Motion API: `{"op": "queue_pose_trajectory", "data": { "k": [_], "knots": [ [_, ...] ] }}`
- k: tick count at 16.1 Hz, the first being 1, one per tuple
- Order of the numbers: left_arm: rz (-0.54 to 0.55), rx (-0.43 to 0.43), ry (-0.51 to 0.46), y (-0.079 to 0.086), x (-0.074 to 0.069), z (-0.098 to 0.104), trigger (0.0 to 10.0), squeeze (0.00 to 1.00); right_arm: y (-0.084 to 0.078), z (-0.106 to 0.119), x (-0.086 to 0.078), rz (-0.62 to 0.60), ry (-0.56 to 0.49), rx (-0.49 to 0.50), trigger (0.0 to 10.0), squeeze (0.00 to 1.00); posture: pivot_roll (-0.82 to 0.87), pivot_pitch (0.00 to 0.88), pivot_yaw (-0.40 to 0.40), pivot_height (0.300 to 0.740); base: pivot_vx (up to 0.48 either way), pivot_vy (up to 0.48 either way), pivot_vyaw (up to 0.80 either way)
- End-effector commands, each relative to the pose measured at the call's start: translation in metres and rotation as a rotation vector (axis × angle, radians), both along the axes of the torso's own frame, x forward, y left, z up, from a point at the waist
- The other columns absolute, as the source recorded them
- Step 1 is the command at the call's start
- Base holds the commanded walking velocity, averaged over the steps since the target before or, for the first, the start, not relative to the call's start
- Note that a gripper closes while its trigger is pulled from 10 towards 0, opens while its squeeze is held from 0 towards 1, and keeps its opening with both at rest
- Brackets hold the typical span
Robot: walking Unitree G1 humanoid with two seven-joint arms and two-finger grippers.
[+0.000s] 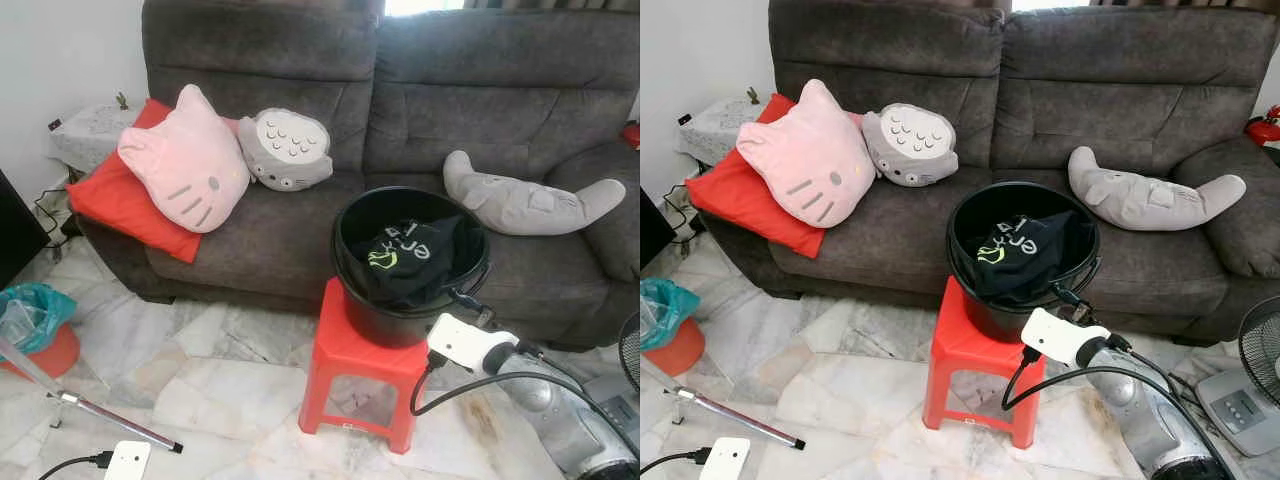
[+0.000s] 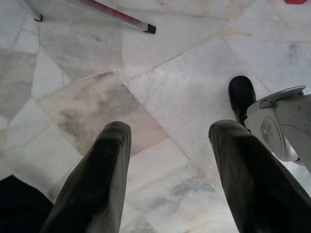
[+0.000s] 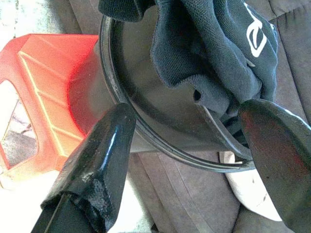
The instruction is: Hang hanger
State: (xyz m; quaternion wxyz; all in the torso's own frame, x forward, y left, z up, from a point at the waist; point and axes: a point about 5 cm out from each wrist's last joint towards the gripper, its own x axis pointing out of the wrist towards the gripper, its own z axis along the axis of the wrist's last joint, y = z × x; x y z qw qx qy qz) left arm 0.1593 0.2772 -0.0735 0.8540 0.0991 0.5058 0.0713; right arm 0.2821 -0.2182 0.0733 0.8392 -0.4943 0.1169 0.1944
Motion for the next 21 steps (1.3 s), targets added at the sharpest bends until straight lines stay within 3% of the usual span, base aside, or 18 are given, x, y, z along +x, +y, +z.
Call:
{"op": "queue_pose_trajectory", "data": {
  "k": [1,21],
  "knots": [
    [-0.006,0.009,0.01,0.003,-0.001,0.0,10.0,0.0,0.004,-0.001,0.001,0.02,0.003,-0.008,10.0,0.0,-0.19,0.0,0.034,0.719,0.0,0.0,0.0],
    [-0.02,0.011,0.018,0.002,-0.001,0.0,10.0,0.0,0.014,-0.01,-0.002,0.085,0.018,-0.024,10.0,0.0,-0.19,0.0,0.037,0.719,0.223,0.0,0.0]
  ]
}}
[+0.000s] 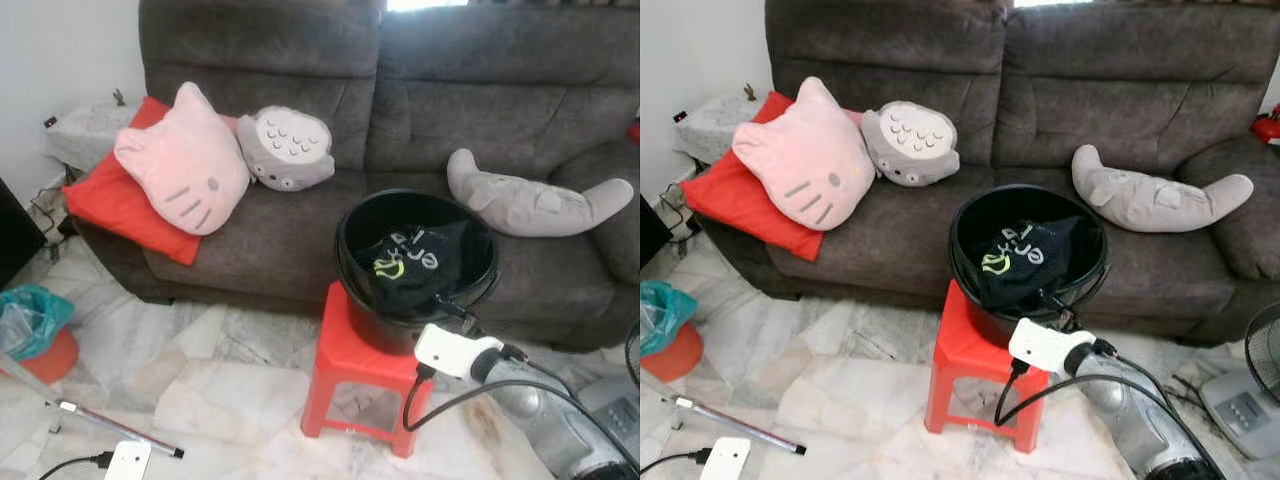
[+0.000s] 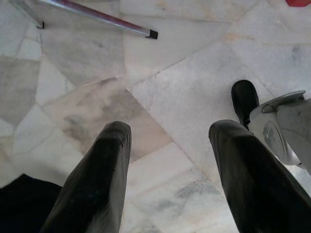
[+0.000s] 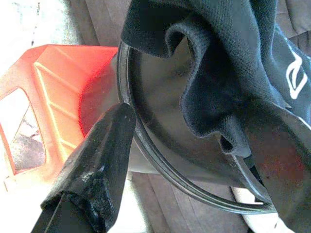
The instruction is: Hang hanger
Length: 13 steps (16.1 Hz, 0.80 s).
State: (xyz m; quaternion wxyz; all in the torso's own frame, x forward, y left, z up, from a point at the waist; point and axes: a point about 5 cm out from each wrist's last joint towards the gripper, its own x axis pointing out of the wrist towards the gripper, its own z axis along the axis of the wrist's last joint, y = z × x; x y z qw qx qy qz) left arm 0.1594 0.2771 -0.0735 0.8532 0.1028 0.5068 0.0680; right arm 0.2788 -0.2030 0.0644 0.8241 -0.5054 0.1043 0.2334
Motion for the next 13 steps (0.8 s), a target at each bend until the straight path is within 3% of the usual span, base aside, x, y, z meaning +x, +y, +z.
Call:
{"op": "queue_pose_trajectory", "data": {
  "k": [1,13],
  "knots": [
    [-0.011,0.008,0.014,0.0026,-0.0014,0.0003,10.0,0.0,-0.0006,-0.0009,0.0011,0.0,0.001,-0.005,10.0,0.0,-0.19,0.0,0.037,0.719,0.274,0.0,0.0],
    [-0.01,0.003,0.015,0.0025,-0.0011,0.0004,10.0,0.0,0.0019,-0.0031,-0.0015,0.008,0.01,0.001,10.0,0.0,-0.19,0.0,0.038,0.719,0.023,0.0,0.0]
  ]
}}
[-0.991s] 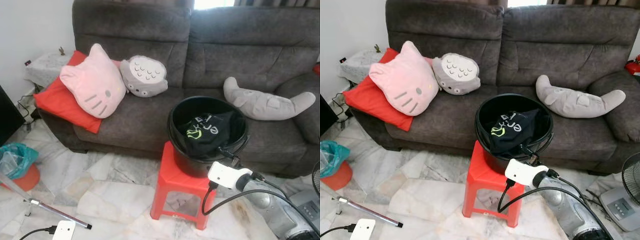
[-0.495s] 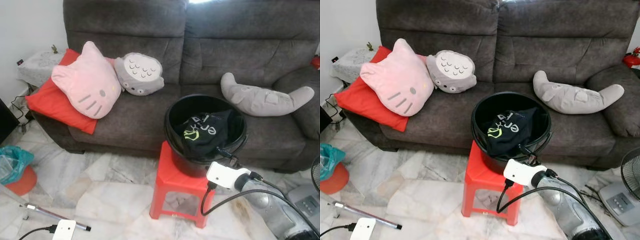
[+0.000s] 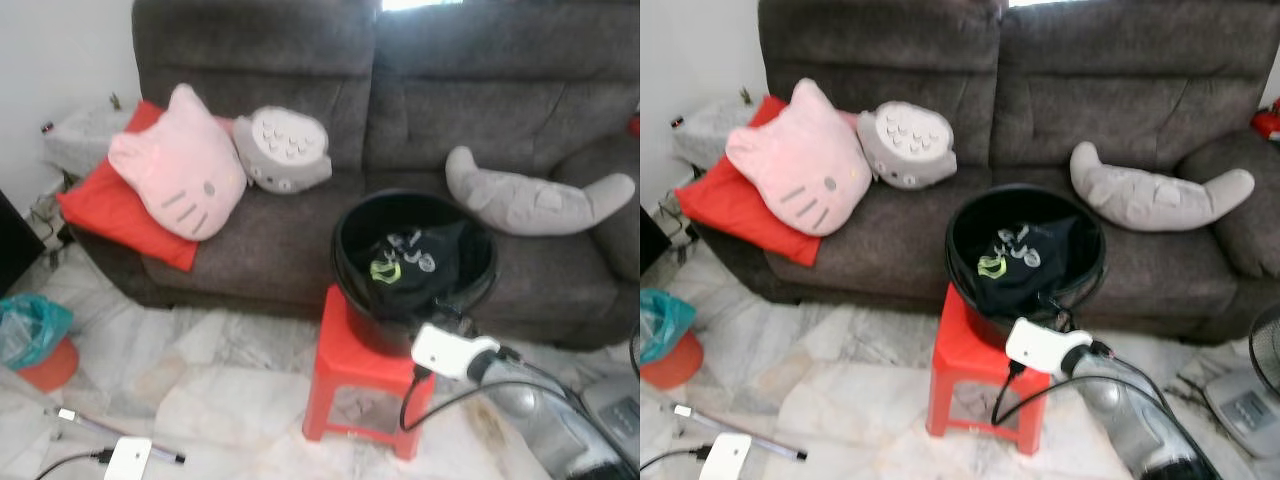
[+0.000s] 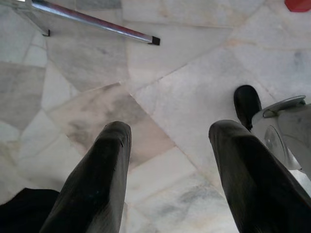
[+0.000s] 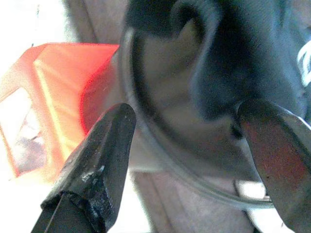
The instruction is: Hang hanger
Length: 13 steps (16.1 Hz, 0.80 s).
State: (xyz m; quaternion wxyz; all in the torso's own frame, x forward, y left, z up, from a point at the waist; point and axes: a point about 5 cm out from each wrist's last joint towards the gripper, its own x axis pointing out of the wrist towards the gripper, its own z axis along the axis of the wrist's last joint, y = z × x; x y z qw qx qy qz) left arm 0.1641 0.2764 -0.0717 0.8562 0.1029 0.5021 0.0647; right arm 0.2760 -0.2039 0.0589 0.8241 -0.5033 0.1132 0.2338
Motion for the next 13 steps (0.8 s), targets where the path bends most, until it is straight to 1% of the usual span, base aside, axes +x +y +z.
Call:
{"op": "queue_pose_trajectory", "data": {
  "k": [1,13],
  "knots": [
    [-0.003,0.007,0.025,0.0032,-0.0057,-0.0013,10.0,0.0,0.0033,0.0022,0.0013,0.018,-0.005,0.002,10.0,0.0,-0.19,0.0,0.038,0.719,0.0,0.0,0.0],
    [-0.005,0.008,0.026,0.0033,-0.0049,-0.001,10.0,0.0,0.0045,0.0021,0.0025,0.026,-0.001,-0.002,10.0,0.0,-0.19,0.0,0.038,0.719,0.0,0.0,0.0]
  ]
}}
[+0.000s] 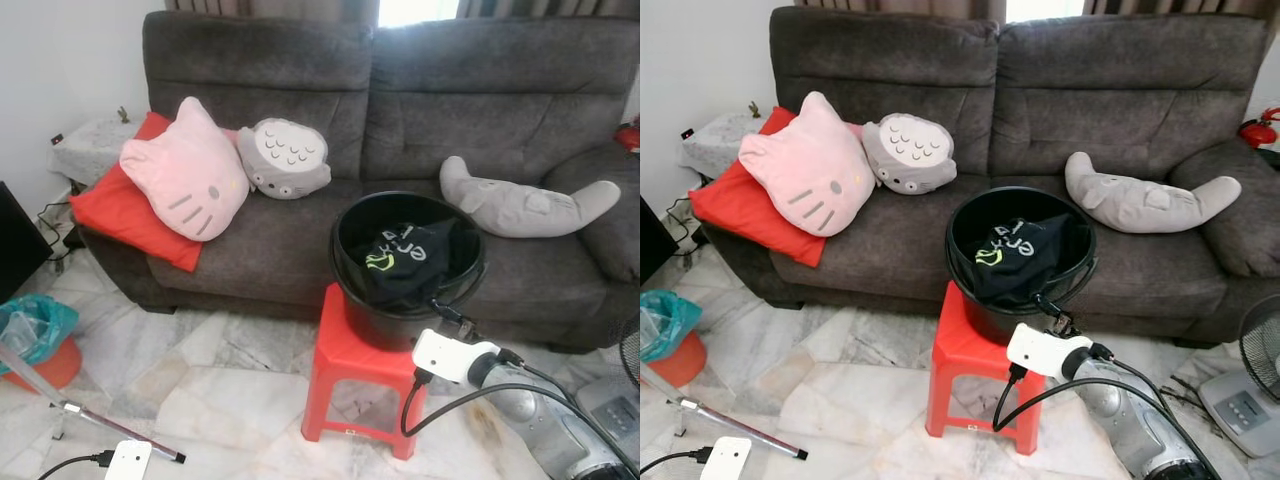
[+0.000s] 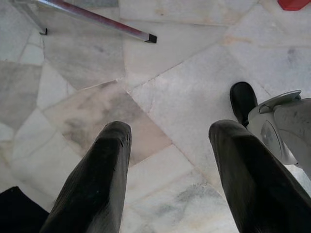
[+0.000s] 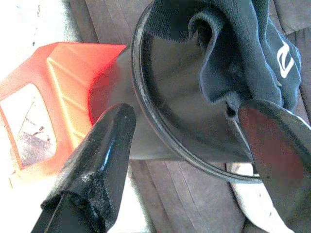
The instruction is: Hang hanger
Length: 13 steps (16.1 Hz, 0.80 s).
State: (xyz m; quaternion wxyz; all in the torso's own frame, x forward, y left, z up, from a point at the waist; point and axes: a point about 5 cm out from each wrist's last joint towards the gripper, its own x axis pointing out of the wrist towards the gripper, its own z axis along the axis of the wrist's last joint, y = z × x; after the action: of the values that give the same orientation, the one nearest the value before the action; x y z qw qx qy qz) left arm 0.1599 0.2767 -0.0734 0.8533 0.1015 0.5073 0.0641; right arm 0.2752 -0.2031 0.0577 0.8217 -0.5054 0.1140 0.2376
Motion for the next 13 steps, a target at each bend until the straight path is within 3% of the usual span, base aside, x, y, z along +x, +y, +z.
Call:
{"op": "queue_pose_trajectory", "data": {
  "k": [1,13],
  "knots": [
    [-0.006,0.011,0.014,0.003,-0.0008,0.0007,10.0,0.0,0.0039,0.003,0.0032,0.019,-0.005,0.003,10.0,0.0,-0.19,0.0,0.038,0.719,0.0,0.0,0.0],
    [-0.006,0.01,0.013,0.0033,-0.0003,0.001,10.0,0.0,0.0072,0.0013,0.0034,0.027,-0.002,0.005,10.0,0.0,-0.18,0.0,0.039,0.719,0.0,0.0,0.0]
  ]
}}
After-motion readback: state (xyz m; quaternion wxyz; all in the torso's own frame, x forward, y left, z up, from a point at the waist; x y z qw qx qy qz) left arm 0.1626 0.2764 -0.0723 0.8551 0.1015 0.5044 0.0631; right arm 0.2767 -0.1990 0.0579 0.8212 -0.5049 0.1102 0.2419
